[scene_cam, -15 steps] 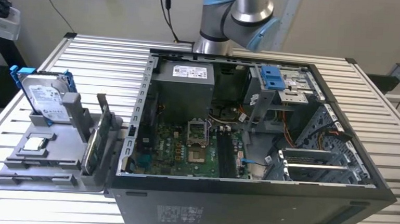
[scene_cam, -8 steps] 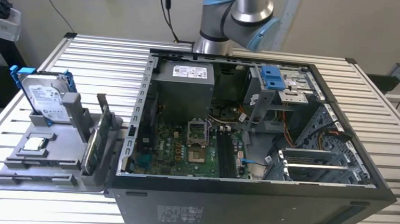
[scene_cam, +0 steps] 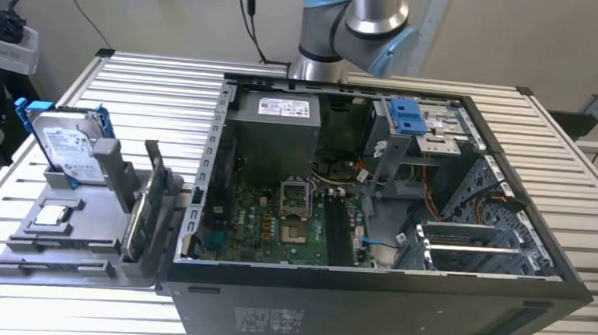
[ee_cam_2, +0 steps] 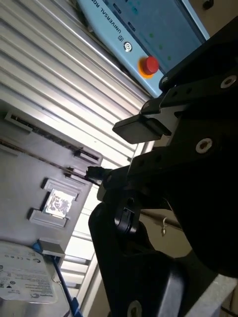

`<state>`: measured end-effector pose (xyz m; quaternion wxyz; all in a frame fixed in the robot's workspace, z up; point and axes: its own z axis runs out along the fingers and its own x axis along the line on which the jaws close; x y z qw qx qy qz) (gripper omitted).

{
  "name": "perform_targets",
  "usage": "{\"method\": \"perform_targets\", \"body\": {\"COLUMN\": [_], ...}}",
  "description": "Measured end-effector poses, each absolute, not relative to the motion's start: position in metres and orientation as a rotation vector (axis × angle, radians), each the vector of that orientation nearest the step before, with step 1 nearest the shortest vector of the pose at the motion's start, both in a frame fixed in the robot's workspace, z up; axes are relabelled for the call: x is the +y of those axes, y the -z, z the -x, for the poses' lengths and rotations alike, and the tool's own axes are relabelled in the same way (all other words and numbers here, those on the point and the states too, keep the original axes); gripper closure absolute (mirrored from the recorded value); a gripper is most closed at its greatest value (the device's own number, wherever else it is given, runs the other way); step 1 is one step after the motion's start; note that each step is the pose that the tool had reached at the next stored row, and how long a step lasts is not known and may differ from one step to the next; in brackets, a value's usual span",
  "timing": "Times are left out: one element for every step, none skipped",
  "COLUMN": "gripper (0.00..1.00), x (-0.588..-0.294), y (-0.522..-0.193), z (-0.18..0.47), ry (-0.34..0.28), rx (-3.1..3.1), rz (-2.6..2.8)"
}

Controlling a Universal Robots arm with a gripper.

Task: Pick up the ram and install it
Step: 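Pick up the ram and move it above insertion slot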

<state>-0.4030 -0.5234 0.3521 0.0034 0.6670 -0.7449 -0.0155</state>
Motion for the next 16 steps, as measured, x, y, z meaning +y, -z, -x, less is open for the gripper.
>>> {"method": "perform_targets", "body": {"gripper": [0.52, 0.52, 0.52, 0.52, 0.52, 0.52, 0.52, 0.52, 0.52, 0.52, 0.52, 0.52, 0.52, 0.52, 0.52, 0.52], "x": [-0.523, -0.523, -0.523, -0.523, -0.523, -0.523, -0.523, -0.523, -0.523, -0.523, -0.523, -0.523, -0.523, -0.523, -0.523, -0.523], "y": [-0.35, -0.349, -0.347, -0.345, -0.343, -0.341, -0.34, -0.338, -0.336, -0.334, -0.332, -0.33, -0.329, -0.327, -0.326, -0.325], "z": [0.403, 0.403, 0.403, 0.403, 0.403, 0.403, 0.403, 0.403, 0.403, 0.403, 0.403, 0.403, 0.403, 0.403, 0.403, 0.403], "ry": [0.046, 0.043, 0.041, 0.039, 0.038, 0.037, 0.035, 0.034, 0.034, 0.033, 0.032, 0.03, 0.029, 0.028, 0.028, 0.028], "rx": [-2.336, -2.338, -2.339, -2.34, -2.34, -2.341, -2.342, -2.342, -2.342, -2.342, -2.342, -2.343, -2.343, -2.344, -2.344, -2.344], "rz": [-2.092, -2.094, -2.095, -2.095, -2.096, -2.097, -2.097, -2.098, -2.098, -2.099, -2.1, -2.101, -2.102, -2.102, -2.103, -2.103]}}
